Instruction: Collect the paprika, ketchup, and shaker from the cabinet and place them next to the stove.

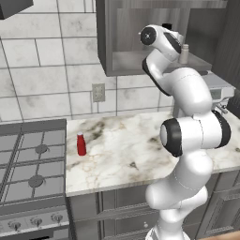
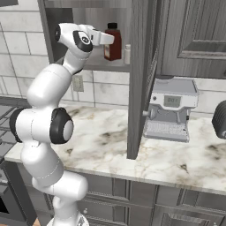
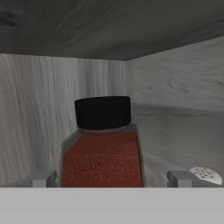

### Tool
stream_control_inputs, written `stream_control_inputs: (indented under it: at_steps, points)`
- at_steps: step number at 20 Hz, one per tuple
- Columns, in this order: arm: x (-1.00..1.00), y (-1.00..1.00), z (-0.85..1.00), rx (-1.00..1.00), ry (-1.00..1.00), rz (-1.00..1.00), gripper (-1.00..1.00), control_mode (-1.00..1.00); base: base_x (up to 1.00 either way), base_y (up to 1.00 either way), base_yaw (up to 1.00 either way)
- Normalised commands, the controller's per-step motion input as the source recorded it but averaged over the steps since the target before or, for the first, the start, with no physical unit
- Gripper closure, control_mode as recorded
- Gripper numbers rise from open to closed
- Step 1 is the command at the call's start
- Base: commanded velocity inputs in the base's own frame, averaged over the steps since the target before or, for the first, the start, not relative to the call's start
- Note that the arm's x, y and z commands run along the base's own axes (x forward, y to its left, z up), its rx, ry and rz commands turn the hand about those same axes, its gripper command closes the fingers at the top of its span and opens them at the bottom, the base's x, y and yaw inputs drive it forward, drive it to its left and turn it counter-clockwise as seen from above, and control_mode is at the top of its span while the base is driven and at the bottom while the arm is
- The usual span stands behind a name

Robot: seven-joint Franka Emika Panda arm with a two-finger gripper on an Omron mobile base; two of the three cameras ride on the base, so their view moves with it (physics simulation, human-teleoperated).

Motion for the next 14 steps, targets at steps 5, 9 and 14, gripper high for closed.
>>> stream_control_inputs:
  at_steps: [5,9,14]
  points:
    - [0.05,0.06,0.00,0.00,0.01,0.00,-1.00,-1.00,0.00,0.00,0.00]
    - [0.09,0.11,0.00,0.00,0.01,0.00,-1.00,-1.00,0.00,0.00,0.00]
    - [0.09,0.02,0.00,0.00,0.01,0.00,-1.00,-1.00,0.00,0.00,0.00]
